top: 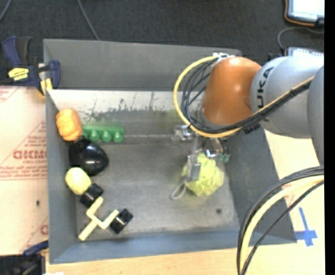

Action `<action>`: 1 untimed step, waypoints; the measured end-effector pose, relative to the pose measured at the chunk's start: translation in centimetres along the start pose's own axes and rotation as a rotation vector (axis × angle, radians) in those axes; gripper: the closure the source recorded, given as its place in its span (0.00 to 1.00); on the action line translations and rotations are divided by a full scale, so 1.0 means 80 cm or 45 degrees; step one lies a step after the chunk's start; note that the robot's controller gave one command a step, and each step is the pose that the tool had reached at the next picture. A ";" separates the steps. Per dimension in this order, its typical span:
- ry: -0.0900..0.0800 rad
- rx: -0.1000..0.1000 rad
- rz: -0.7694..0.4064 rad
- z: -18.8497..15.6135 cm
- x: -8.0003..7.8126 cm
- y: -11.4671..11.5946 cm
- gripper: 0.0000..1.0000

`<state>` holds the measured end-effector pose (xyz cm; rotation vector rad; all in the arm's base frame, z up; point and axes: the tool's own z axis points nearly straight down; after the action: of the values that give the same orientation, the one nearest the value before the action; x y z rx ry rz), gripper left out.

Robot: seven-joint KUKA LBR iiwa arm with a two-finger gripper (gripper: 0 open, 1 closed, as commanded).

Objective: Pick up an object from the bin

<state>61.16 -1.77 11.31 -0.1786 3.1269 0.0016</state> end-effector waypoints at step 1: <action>-0.001 0.000 -0.166 0.032 -0.019 -0.042 0.00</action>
Offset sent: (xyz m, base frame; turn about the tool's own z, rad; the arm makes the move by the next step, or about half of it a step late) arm -0.0152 -0.0660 -0.0257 -0.1230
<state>63.06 -4.94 8.78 -0.3813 3.1080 0.0006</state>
